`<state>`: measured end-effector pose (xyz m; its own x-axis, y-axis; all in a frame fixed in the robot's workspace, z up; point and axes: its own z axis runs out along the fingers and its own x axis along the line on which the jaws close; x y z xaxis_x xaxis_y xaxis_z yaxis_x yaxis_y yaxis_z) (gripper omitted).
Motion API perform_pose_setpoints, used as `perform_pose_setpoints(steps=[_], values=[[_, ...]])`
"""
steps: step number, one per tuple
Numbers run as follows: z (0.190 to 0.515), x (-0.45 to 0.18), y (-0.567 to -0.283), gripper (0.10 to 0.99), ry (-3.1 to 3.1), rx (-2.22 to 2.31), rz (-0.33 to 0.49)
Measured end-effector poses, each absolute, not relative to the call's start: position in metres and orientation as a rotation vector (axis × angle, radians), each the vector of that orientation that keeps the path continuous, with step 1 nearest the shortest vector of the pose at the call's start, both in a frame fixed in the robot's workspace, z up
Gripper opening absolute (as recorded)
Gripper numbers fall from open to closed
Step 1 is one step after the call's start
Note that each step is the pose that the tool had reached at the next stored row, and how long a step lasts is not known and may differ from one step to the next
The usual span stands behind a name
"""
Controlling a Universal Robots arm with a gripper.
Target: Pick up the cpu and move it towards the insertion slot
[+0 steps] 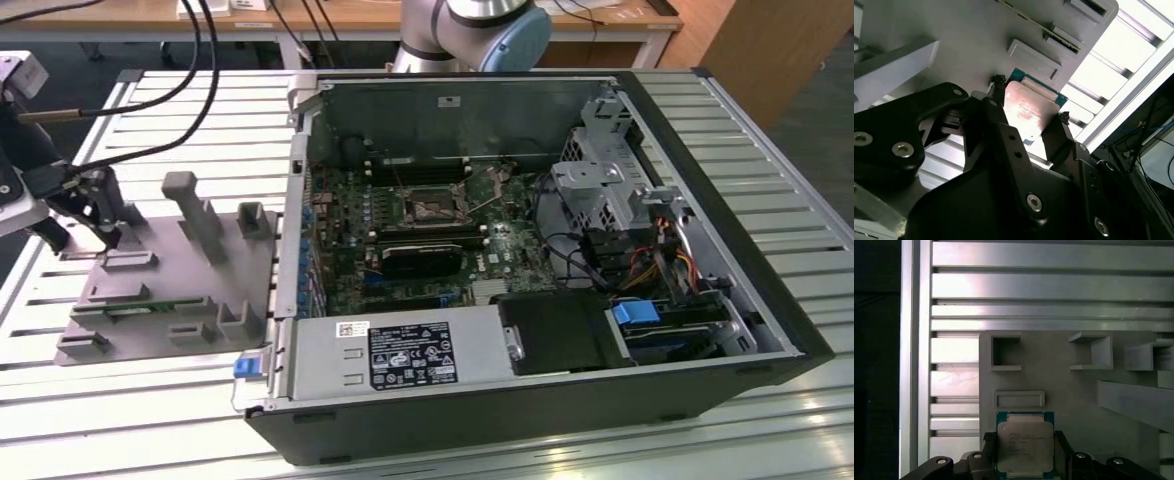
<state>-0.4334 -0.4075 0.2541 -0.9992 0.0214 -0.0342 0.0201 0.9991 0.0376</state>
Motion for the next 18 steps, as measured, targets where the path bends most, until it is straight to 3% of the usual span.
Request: perform_pose_setpoints(steps=[18], values=[[0.302,-0.433,-0.408,0.541,3.103,0.048,0.058]])
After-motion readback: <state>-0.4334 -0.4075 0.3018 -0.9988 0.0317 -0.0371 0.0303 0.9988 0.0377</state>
